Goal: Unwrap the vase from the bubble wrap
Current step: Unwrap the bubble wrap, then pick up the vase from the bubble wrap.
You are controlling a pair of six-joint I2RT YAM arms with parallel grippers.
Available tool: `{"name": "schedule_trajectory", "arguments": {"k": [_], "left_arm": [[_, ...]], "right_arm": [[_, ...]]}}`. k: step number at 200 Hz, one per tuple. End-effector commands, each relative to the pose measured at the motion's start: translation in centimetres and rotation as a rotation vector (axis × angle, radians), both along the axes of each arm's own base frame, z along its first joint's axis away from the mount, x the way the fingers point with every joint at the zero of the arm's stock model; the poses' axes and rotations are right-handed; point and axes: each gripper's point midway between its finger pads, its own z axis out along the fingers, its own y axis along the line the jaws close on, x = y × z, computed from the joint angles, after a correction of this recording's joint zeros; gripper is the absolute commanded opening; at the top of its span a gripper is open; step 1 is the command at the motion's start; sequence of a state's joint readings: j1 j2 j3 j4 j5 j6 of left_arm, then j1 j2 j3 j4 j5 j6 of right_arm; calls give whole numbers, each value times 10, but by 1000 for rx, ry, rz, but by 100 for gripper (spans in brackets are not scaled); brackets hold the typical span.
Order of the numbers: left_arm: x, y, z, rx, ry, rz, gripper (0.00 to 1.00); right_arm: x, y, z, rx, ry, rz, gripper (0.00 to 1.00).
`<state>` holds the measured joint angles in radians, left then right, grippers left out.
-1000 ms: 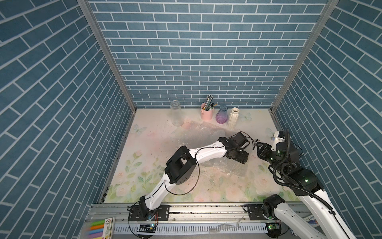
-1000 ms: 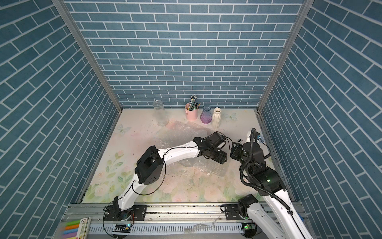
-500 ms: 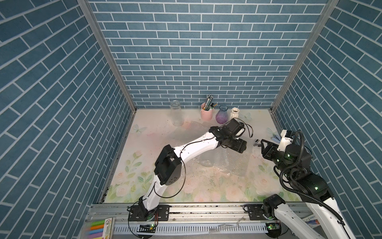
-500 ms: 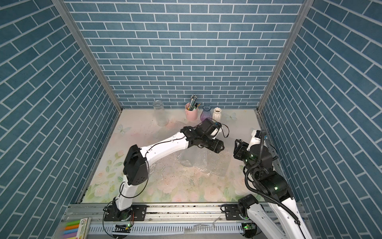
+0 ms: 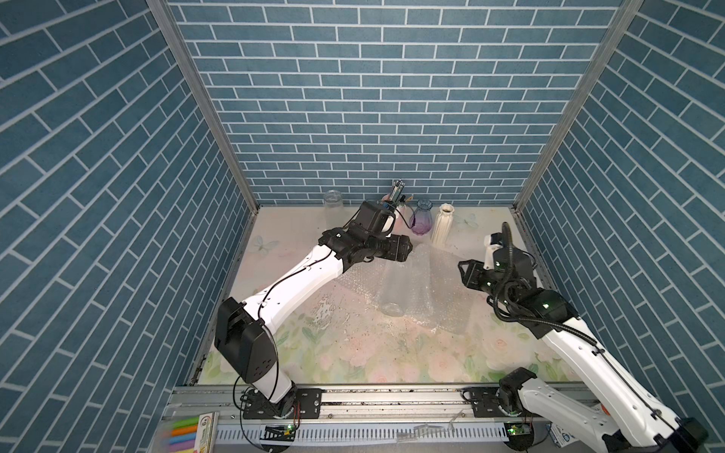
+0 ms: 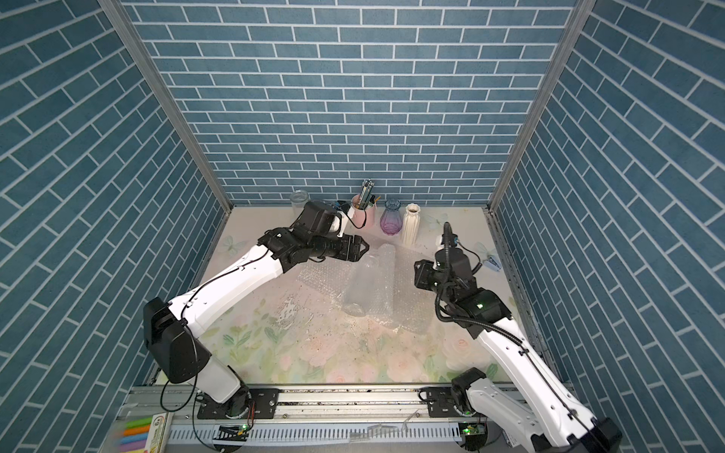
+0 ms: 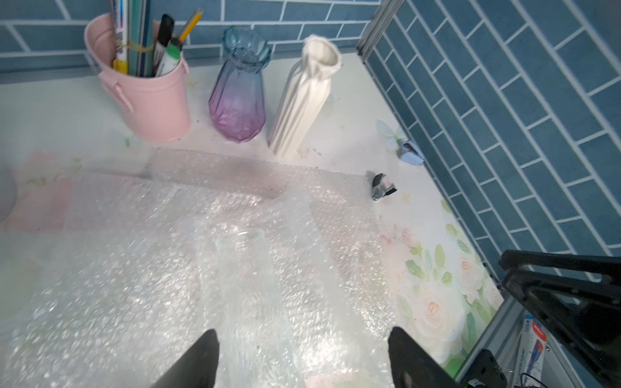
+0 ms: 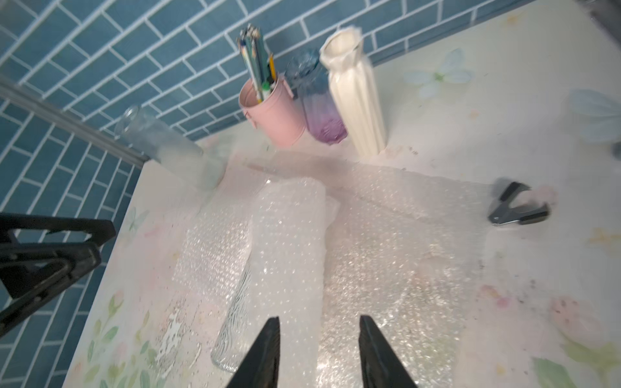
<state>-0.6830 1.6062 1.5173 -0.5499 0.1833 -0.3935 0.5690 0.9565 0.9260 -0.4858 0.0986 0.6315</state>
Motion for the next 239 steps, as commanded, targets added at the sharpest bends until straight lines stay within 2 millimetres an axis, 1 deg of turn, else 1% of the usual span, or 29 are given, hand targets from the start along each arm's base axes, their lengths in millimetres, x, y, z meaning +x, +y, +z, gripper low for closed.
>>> {"name": "schedule_trajectory", "arguments": {"k": [1,33,54,74,89,101,110,122,146,153,167,169,178,182,187,208,239], "left_arm": [[0,30,-39,77,74,87,81],[-4,66,-58,121,102,185,80],[-7,84,-67,153,121,226,80],[-11,89,-76,173,135,239,81],[-13,89,-86,183,157,237,81],[-14,89,-92,189,171,239,81],[-14,90,-97,192,178,240,80],[-15,89,-101,190,182,241,80],[-18,91,-106,189,185,238,81],[-18,91,-106,191,177,234,82],[-22,93,-105,180,151,225,90],[-22,93,-105,177,148,226,91],[-24,95,-103,160,133,231,99],[-24,95,-102,150,126,231,99],[-26,95,-102,143,122,227,100],[-32,95,-102,131,108,220,99],[-38,93,-111,127,127,205,100]], "right_arm": [[9,37,5,42,4,66,40],[23,88,-18,5,86,158,40],[30,116,-29,0,124,201,40],[40,132,-47,-4,179,203,40],[49,138,-59,-10,214,178,41],[56,144,-65,-5,239,162,42],[62,146,-70,-22,263,138,43],[68,151,-77,-30,295,120,46],[79,151,-91,-59,347,51,51],[83,150,-93,-68,354,31,52],[89,147,-95,-87,364,-20,53],[89,146,-96,-92,368,-28,55],[92,144,-98,-106,376,-52,71],[94,144,-98,-111,380,-59,78],[95,144,-99,-118,383,-68,82],[100,145,-105,-135,400,-81,83],[104,142,-119,-159,443,-106,81]]}}
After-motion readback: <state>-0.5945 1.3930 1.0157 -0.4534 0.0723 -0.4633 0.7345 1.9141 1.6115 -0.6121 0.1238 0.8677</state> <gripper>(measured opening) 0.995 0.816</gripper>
